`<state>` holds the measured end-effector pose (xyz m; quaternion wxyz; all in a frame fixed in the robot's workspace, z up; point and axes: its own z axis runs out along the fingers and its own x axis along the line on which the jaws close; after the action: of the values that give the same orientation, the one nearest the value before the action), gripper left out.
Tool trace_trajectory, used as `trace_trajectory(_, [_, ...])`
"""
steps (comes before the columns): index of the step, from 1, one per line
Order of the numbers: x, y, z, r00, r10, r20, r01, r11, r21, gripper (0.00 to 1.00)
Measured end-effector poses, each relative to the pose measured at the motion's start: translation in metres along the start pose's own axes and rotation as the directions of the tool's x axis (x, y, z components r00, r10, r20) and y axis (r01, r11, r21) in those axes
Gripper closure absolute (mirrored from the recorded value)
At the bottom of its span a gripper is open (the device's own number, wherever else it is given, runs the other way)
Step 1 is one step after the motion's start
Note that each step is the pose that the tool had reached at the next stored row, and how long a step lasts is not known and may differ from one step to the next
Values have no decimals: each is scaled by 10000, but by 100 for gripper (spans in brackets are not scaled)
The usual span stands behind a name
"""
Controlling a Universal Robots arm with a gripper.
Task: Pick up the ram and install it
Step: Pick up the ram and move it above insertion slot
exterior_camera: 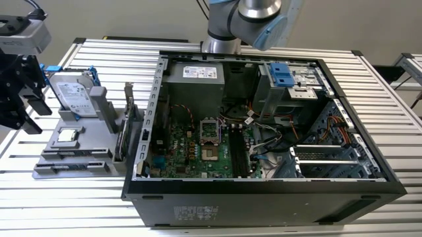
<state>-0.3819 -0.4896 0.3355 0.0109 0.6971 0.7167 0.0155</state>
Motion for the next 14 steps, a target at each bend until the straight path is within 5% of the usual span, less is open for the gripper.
trace_trajectory(14, [-1,-4,102,10000,-25,-2,25,10000,26,0])
